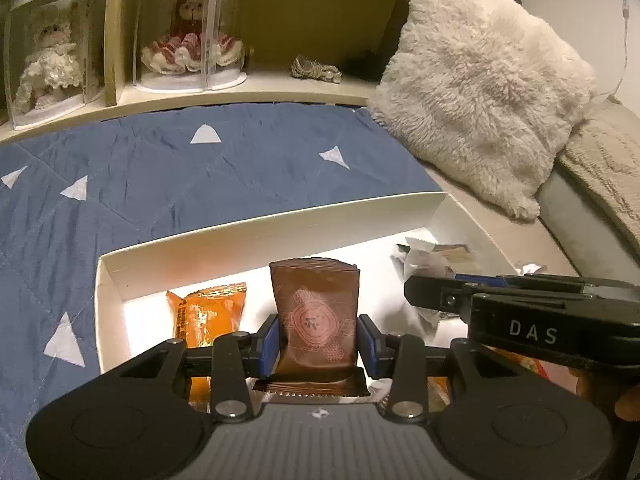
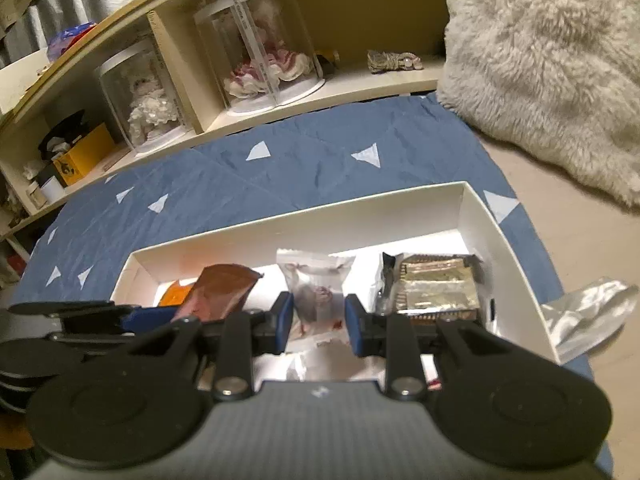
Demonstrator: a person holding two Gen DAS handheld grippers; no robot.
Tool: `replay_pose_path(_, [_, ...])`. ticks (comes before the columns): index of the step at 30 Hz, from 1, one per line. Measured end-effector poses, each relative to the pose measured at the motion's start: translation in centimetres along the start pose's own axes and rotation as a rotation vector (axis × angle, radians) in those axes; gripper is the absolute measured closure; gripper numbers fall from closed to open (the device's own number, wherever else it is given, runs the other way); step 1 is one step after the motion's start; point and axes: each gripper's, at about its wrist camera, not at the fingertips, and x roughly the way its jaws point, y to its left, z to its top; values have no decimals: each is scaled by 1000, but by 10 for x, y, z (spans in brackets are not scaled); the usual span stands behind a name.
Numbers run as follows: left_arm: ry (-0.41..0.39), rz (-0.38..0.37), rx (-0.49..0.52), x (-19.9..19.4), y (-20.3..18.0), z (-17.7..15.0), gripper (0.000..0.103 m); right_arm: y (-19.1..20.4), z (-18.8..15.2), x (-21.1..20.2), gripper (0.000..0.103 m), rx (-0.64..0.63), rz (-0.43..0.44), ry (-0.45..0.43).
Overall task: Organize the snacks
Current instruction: 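Release the candy bag with right tool while left tool releases chocolate packet in tray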
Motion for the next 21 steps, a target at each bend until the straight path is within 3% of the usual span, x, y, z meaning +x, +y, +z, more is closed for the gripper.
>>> replay_pose_path(2, [3, 1, 4, 5, 1, 0, 61, -2, 0, 4, 67, 12, 33, -15])
replay_pose_path(4, [15, 12, 10, 11, 1, 0, 58, -1, 0, 4, 44, 1, 18, -29])
replay_pose_path(6, [38, 31, -4, 15, 3, -1, 38, 0, -1, 5, 43, -12, -13, -16])
replay_pose_path(7, [37, 32, -6, 15, 4, -2, 36, 0, -1, 6, 43, -8, -11, -4])
replay_pose_path(17, [38, 38, 12, -5, 2, -9, 32, 0, -3, -8, 43, -14, -12, 18])
replay_pose_path(21, [28, 45, 17, -19, 0, -11, 26, 2, -4, -15, 34, -24, -26, 18])
